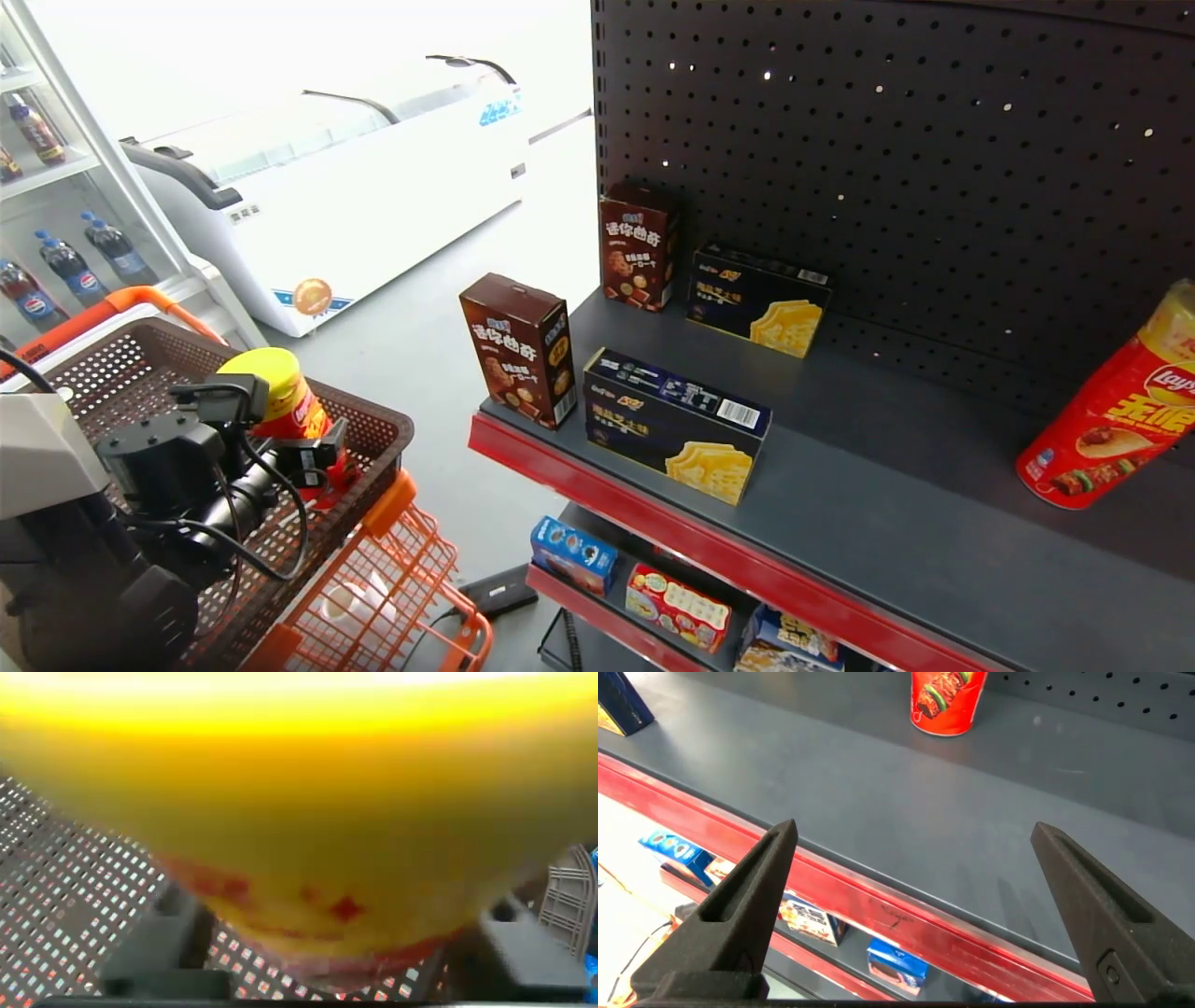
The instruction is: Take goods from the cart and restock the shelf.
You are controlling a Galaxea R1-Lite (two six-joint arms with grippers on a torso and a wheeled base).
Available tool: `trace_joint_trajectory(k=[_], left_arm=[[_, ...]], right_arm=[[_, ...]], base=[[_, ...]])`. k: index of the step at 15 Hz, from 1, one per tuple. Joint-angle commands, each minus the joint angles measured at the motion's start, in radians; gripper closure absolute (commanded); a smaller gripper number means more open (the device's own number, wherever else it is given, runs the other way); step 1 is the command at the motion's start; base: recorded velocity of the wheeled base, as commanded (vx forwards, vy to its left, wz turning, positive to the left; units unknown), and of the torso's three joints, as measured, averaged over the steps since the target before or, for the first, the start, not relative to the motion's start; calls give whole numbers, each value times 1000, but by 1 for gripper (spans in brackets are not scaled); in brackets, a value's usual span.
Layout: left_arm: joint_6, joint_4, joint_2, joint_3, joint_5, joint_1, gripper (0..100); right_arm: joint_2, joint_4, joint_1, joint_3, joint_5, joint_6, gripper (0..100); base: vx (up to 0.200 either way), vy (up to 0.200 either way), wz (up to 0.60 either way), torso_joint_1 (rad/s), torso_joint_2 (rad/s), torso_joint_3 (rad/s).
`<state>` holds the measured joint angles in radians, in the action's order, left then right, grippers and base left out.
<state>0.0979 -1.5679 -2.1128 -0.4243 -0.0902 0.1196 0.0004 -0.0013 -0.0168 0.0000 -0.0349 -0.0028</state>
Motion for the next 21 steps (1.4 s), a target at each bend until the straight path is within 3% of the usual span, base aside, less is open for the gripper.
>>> trace_joint_trajectory(k=[1, 3, 6, 9, 13, 14, 18, 19, 20, 21], left_arm=[[2, -3, -30, -22, 0, 0, 100], [5, -3, -29, -22, -2, 0, 100], [3, -3, -16, -27, -65, -8, 100], [3, 2, 112, -50, -68, -18, 100], [3, 246, 366, -116, -49, -66, 100], [-3, 307, 430, -123, -29, -93, 100], [3, 350, 547, -110, -17, -239, 100], [0, 405, 596, -110, -9, -275, 100], [-7, 440, 659, -94, 0, -337, 100], [-7, 451, 677, -90, 3, -350, 100]], right_arm=[[0, 0, 0, 0, 0, 0, 0], [0, 0, 0, 0, 0, 0, 0], [0, 0, 0, 0, 0, 0, 0], [0, 0, 0, 0, 0, 0, 0], [0, 0, 0, 0, 0, 0, 0], [0, 0, 0, 0, 0, 0, 0], [0, 0, 0, 0, 0, 0, 0], [0, 0, 0, 0, 0, 0, 0], [0, 0, 0, 0, 0, 0, 0], [0, 0, 0, 0, 0, 0, 0]], base=[[0, 0, 0, 0, 0, 0], [0, 0, 0, 0, 0, 0], [0, 0, 0, 0, 0, 0], [0, 0, 0, 0, 0, 0], [0, 0, 0, 0, 0, 0], [0, 0, 0, 0, 0, 0], [0, 0, 0, 0, 0, 0], [0, 0, 0, 0, 0, 0], [0, 0, 0, 0, 0, 0], [0, 0, 0, 0, 0, 0]])
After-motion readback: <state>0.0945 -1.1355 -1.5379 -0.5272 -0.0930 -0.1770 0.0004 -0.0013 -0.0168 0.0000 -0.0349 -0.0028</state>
